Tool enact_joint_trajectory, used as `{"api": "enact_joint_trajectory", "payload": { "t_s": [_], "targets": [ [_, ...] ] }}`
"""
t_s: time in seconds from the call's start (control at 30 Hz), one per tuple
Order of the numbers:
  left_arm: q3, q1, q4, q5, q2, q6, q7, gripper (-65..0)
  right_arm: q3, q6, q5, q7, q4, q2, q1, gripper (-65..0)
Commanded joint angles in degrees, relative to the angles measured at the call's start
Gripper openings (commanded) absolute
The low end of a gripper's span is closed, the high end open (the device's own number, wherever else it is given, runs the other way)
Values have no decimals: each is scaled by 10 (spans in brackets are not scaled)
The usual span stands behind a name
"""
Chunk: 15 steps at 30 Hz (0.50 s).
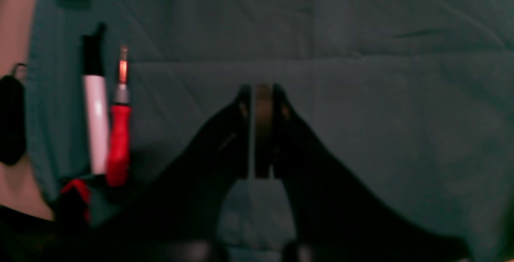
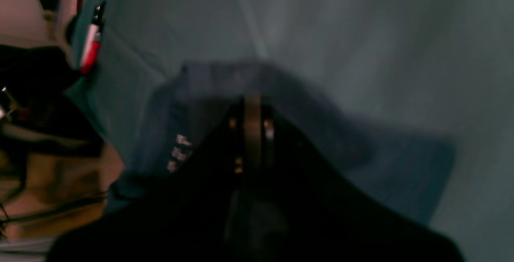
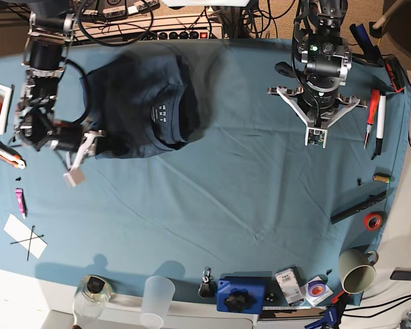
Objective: Fold the T-shirt properly
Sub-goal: 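Tuck and flatten the bundle's edge with the right gripper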
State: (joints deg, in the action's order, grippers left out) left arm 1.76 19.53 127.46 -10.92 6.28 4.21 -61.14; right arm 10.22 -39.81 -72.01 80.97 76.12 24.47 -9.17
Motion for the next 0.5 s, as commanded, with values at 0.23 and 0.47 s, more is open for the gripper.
{"api": "enact_joint_trajectory", "payload": {
  "t_s": [0.23, 0.47],
  "targets": [
    [-9, 8, 10, -9, 56, 2, 10, -650, 31, -2, 61, -10, 157, 8, -4, -650],
    [-83, 32, 10, 19, 64, -1, 6, -650, 35, -2, 89, -10, 214, 8, 75, -650]
  ]
}}
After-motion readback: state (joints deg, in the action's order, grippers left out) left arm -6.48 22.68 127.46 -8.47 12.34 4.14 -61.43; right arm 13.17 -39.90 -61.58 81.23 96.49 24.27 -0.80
